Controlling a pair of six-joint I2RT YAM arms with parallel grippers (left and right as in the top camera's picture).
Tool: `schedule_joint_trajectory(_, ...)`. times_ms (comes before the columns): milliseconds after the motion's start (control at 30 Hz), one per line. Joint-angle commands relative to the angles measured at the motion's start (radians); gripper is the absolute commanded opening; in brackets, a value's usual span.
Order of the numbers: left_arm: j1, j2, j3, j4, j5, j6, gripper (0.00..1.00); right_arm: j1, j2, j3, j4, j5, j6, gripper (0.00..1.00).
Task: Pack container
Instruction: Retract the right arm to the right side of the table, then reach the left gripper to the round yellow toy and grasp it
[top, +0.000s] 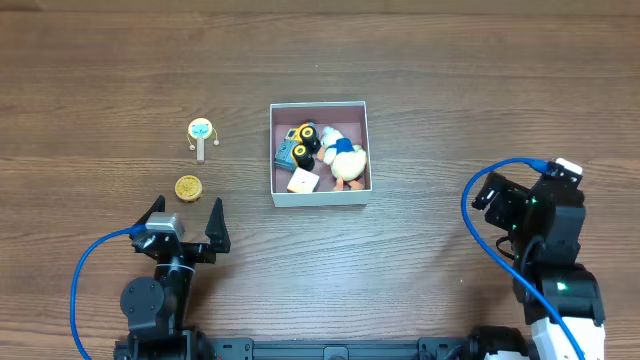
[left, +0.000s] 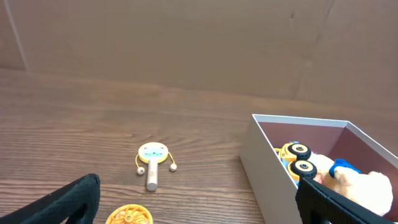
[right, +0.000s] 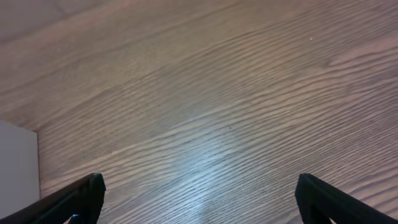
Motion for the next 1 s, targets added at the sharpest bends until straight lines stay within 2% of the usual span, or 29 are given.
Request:
schedule_joint_trajectory(0, 0.004, -0.007, -0.005, 0.001, -0.005, 0.008, 1.0, -0.005, 0.042, 0.001, 0.004, 0.002, -0.001, 1.0)
schedule_joint_trajectory(333, 0.004, -0.007, -0.005, 0.011, 0.032, 0.008, 1.0, -0.005, 0.273, 0.001, 0.004, 0.002, 0.0, 1.0)
schedule_joint_trajectory(433, 0.004, -0.007, -0.005, 0.008, 0.032, 0.008, 1.0, -0.005, 0.315, 0.001, 0.184, -0.016, 0.0, 1.0)
schedule_joint_trajectory(533, 0.004, -0.007, -0.005, 0.023, 0.037, 0.007, 1.0, -0.005, 0.324, 0.001, 0.21, -0.02, 0.0, 1.0)
schedule_joint_trajectory(667, 0.004, -0.007, 0.008, 0.056, 0.168, 0.009, 1.0, -0.005, 0.324, 0.001, 0.21, -0.02, 0.0, 1.0)
schedule_joint_trajectory(733, 0.004, -0.005, 0.084, -0.009, 0.178, 0.008, 1.0, -0.005, 0.324, 0.001, 0.21, -0.02, 0.0, 1.0)
schedule_joint_trajectory(767, 0.004, 0.008, 0.166, -0.091, 0.153, 0.017, 1.0, -0.005, 0.324, 0.001, 0.21, -0.02, 0.0, 1.0)
schedule_joint_trajectory(833, 0.004, 0.136, 0.419, -0.285, 0.075, 0.028, 1.0, -0.005, 0.324, 0.001, 0.21, -0.02, 0.0, 1.0)
schedule_joint_trajectory(900, 0.004, 0.302, 0.633, -0.425, 0.174, 0.062, 1.0, -0.005, 0.324, 0.001, 0.21, -0.02, 0.0, 1.0)
schedule_joint_trajectory(967, 0.004, 0.416, 0.758, -0.516, 0.261, 0.07, 1.0, -0.005, 0.324, 0.001, 0.21, -0.02, 0.0, 1.0)
